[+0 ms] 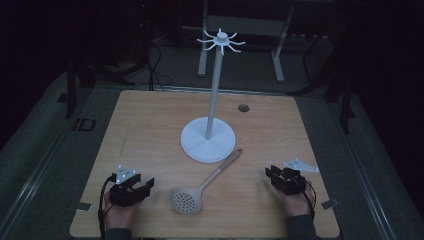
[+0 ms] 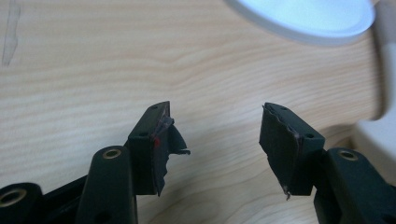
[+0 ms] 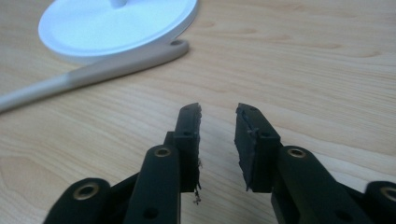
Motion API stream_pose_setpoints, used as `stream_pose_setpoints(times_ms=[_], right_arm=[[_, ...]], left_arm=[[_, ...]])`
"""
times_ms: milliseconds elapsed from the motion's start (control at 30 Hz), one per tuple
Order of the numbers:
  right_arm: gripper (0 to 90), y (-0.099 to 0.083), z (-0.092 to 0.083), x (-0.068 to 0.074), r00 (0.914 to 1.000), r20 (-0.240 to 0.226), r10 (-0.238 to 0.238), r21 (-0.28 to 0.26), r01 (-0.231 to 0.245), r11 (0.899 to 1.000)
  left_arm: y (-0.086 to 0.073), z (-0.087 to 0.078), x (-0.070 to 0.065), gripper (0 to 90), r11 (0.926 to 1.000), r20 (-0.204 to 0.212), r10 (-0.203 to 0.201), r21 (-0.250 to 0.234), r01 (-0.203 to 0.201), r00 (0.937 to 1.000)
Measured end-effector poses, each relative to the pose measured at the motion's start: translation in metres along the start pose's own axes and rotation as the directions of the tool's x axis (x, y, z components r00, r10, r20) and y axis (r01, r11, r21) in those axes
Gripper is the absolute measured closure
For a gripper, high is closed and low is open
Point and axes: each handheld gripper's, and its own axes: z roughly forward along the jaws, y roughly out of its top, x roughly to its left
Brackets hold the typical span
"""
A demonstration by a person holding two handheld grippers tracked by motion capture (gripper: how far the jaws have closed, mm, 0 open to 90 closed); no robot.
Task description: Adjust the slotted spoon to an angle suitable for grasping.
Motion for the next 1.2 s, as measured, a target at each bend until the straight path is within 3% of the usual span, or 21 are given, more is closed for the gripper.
stream_pose_setpoints(times_ms=[233, 400, 600, 1000, 1067, 1200], right_arm=[[68.6, -0.003, -0.007, -0.005, 0.9969, 0.059, 0.051, -0.082, -0.046, 0.996], [66.7, -0.006, -0.004, -0.001, 0.996, 0.088, -0.01, -0.063, 0.016, 0.998], [63.3, -0.009, 0.0, -0.001, 0.9876, 0.141, -0.069, -0.043, 0.075, 0.996], [60.7, -0.01, -0.004, -0.009, 0.9851, 0.164, -0.052, -0.048, 0.061, 0.997], [60.7, -0.01, -0.005, -0.011, 0.9869, 0.157, -0.035, -0.053, 0.043, 0.998], [60.6, -0.011, -0.007, -0.016, 0.987, 0.16, -0.015, -0.056, 0.024, 0.998]], left_arm=[[0.011, -0.004, -0.012, 45.3, 0.9996, 0.02, 0.027, -0.011, -0.027, 0.9994], [0.024, -0.006, -0.017, 47.8, 0.9986, 0.027, 0.052, -0.001, -0.052, 0.9983], [0.04, -0.005, -0.025, 49.4, 0.9975, 0.051, 0.07, -0.001, -0.07, 0.9962], [0.067, 0.004, -0.044, 50.5, 0.995, 0.087, 0.097, 0.016, -0.099, 0.9915], [0.071, 0.006, -0.047, 50.3, 0.992, 0.086, 0.119, 0.031, -0.123, 0.9891], [0.077, 0.009, -0.05, 50.1, 0.9909, 0.095, 0.126, 0.037, -0.13, 0.9875]])
